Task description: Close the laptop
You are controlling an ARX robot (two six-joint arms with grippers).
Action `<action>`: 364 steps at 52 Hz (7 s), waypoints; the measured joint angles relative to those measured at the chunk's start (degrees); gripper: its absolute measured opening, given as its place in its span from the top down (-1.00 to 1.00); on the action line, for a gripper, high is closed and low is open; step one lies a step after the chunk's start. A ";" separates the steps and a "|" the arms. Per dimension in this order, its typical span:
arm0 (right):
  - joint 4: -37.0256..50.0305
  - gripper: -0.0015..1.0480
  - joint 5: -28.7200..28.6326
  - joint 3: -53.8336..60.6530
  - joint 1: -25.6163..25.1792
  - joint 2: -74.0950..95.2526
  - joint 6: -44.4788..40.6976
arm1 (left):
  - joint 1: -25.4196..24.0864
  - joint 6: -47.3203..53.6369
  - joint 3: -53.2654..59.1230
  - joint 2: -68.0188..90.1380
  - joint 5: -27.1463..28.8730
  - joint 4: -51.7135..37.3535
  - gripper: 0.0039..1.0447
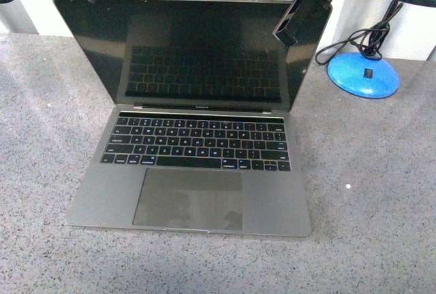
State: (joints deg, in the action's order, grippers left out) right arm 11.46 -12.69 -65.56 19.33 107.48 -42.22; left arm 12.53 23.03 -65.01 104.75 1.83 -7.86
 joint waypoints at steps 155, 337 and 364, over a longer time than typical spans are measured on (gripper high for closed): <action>12.22 0.98 2.12 24.57 4.28 -4.85 8.61 | 7.72 -12.04 18.97 -2.86 -2.10 -4.74 0.94; 21.70 0.98 0.13 33.42 3.50 7.74 15.52 | 8.41 -23.37 27.36 9.01 -5.53 -17.20 0.94; 20.87 0.98 0.26 32.54 3.89 8.04 15.52 | 8.22 -24.35 27.98 10.82 -6.32 -19.30 0.94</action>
State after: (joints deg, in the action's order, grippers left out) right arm 32.34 -12.43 -33.01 23.22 115.52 -26.70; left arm 20.75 -1.32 -37.04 115.57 -4.49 -27.16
